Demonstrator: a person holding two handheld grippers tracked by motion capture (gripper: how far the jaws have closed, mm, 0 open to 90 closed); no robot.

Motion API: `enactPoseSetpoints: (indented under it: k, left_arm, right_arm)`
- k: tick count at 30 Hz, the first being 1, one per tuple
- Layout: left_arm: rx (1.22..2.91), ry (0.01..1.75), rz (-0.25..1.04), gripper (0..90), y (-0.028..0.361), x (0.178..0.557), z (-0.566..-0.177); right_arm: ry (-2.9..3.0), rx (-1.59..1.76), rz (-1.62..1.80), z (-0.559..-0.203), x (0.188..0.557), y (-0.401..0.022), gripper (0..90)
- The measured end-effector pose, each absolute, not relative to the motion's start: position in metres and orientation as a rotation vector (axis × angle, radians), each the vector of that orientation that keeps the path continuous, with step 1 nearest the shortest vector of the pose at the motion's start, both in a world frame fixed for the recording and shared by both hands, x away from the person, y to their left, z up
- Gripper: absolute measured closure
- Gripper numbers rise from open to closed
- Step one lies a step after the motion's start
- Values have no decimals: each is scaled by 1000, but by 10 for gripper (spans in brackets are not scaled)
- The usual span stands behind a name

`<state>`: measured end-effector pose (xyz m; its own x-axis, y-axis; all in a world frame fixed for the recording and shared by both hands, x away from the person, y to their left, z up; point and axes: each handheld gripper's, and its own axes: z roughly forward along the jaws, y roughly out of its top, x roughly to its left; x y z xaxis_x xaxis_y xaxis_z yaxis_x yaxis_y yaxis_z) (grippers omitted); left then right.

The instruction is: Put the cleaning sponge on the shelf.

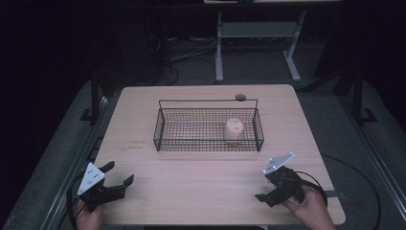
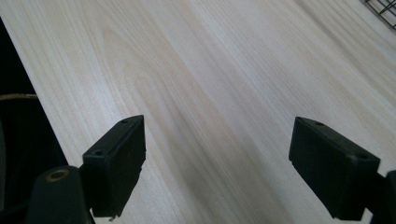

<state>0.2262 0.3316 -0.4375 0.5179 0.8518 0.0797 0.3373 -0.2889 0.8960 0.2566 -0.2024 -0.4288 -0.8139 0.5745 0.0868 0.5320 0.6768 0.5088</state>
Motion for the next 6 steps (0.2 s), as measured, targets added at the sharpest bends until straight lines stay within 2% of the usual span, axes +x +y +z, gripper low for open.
enactPoseSetpoints:
  k: [6]
  left_arm:
    - [1860, 980, 718, 139, 330, 227, -438]
  right_arm:
    - [2761, 940, 893, -433, 251, -207, 190]
